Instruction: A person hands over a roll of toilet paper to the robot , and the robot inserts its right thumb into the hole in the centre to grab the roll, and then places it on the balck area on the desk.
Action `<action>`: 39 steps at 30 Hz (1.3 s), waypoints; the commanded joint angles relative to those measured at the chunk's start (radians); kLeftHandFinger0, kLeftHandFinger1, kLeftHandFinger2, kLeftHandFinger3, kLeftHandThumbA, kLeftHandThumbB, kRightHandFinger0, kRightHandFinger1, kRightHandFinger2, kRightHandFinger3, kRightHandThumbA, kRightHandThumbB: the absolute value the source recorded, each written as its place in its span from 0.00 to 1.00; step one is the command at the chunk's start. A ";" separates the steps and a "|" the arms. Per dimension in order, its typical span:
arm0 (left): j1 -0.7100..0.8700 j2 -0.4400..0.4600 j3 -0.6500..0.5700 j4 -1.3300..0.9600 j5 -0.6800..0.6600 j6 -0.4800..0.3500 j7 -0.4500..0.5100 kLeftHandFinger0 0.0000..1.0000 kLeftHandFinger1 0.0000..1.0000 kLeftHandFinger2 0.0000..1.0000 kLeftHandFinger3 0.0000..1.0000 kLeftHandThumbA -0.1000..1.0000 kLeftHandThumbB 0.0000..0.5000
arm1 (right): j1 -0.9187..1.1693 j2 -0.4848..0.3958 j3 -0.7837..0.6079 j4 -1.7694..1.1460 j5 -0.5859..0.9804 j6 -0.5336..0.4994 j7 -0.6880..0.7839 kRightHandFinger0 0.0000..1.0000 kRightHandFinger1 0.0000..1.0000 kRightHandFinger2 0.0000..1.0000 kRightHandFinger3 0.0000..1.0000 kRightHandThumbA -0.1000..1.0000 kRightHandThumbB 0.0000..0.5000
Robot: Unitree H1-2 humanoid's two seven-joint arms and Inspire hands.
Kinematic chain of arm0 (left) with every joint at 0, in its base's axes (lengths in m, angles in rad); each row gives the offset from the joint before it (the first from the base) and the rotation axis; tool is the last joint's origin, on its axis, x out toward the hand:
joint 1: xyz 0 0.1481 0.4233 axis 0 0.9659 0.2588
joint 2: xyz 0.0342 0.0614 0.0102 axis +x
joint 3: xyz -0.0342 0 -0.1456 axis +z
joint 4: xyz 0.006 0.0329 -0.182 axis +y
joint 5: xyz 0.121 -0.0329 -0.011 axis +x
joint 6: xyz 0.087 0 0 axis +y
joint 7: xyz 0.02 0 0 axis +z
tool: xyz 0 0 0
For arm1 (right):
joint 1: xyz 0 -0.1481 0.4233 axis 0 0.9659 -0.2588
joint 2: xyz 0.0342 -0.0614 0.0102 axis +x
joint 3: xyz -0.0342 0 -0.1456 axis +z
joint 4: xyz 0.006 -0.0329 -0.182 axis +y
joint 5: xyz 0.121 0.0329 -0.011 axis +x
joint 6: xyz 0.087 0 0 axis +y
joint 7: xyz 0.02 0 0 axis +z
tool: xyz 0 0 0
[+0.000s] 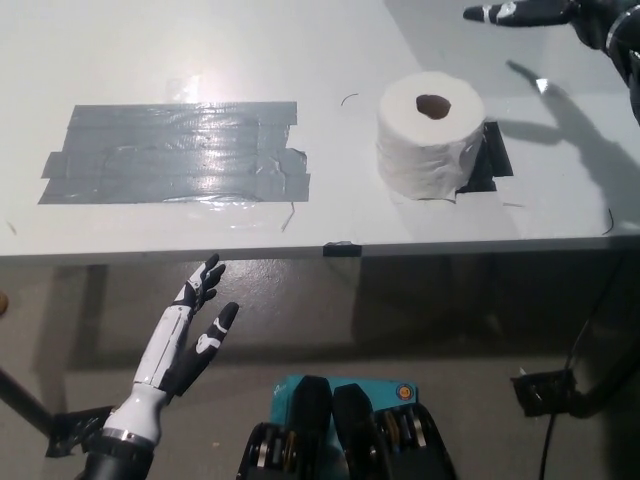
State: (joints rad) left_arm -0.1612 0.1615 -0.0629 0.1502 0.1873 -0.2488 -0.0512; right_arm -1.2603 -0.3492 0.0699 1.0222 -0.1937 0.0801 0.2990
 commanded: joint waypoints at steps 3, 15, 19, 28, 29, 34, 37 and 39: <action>-0.111 -0.003 0.015 0.022 -0.024 -0.025 0.010 1.00 1.00 1.00 1.00 0.88 0.36 | 0.083 0.000 -0.141 -0.719 0.049 -0.032 -0.154 1.00 1.00 1.00 1.00 1.00 0.64; -0.176 -0.010 0.031 0.060 -0.028 -0.037 0.033 1.00 1.00 1.00 1.00 0.93 0.34 | 0.528 0.183 -0.193 -1.493 0.201 -0.022 -0.175 1.00 1.00 1.00 1.00 0.92 0.50; -0.155 -0.022 0.033 0.048 -0.030 -0.034 0.041 1.00 1.00 1.00 1.00 0.93 0.32 | 0.688 0.227 -0.147 -1.604 0.134 -0.081 -0.179 1.00 1.00 1.00 1.00 1.00 0.44; -0.100 -0.041 0.035 0.027 -0.029 -0.033 0.052 1.00 1.00 1.00 1.00 0.91 0.30 | 0.970 0.293 -0.085 -1.697 0.056 -0.203 -0.166 1.00 1.00 1.00 1.00 1.00 0.42; -0.078 -0.042 0.034 0.017 -0.029 -0.032 0.049 1.00 1.00 1.00 1.00 0.91 0.30 | 1.012 0.305 -0.076 -1.696 0.037 -0.227 -0.169 1.00 1.00 1.00 1.00 1.00 0.44; 0.036 -0.057 0.019 -0.031 -0.028 -0.025 0.040 1.00 1.00 1.00 1.00 0.88 0.29 | 1.178 0.333 -0.069 -1.615 -0.013 -0.378 -0.200 1.00 1.00 1.00 1.00 1.00 0.40; 0.071 -0.066 0.009 -0.021 -0.013 -0.051 0.045 1.00 1.00 1.00 1.00 0.86 0.30 | 1.245 0.347 -0.074 -1.548 -0.032 -0.438 -0.220 1.00 1.00 1.00 1.00 1.00 0.40; 0.072 -0.070 0.007 -0.010 -0.012 -0.057 0.044 1.00 1.00 1.00 1.00 0.85 0.31 | 1.253 0.347 -0.078 -1.508 -0.044 -0.460 -0.229 1.00 1.00 1.00 1.00 1.00 0.41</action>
State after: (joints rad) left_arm -0.1581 0.1188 -0.0623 0.2106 0.1875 -0.2491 -0.0495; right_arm -0.1325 -0.0538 0.0235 -0.2630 -0.1808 0.0091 0.2390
